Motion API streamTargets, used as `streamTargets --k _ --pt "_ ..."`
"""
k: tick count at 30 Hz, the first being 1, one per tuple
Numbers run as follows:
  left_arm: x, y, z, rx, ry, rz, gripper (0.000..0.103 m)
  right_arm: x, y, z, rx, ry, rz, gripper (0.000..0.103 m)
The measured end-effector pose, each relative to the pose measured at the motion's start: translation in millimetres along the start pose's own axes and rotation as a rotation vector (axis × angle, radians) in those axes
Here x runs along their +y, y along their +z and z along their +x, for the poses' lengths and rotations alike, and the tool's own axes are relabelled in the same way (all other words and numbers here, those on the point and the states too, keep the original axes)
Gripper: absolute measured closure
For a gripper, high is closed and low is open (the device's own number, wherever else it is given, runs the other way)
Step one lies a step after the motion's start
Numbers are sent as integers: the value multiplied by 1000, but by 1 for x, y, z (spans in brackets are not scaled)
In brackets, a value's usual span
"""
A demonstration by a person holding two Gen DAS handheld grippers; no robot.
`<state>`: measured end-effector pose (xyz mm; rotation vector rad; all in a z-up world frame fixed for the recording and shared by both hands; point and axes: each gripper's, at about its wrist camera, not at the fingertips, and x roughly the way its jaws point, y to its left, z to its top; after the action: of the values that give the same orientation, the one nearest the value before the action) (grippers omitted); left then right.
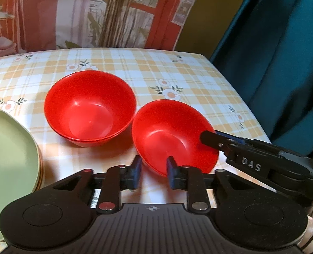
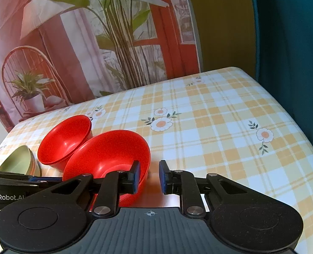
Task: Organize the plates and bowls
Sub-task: 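Move the left gripper to the red bowl rim and close on it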
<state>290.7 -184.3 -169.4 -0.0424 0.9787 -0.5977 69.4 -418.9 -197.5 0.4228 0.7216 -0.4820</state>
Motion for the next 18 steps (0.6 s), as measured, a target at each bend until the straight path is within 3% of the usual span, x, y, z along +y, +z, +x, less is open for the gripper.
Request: streamTargets --k 9,18 --pt "-2 -2 -7 -13 -33 4 78 5 4 -11 -22 -2 -12 91" --pt "-3 8 -33 -88 -52 20 78 18 19 -28 -63 -9 -38 91"
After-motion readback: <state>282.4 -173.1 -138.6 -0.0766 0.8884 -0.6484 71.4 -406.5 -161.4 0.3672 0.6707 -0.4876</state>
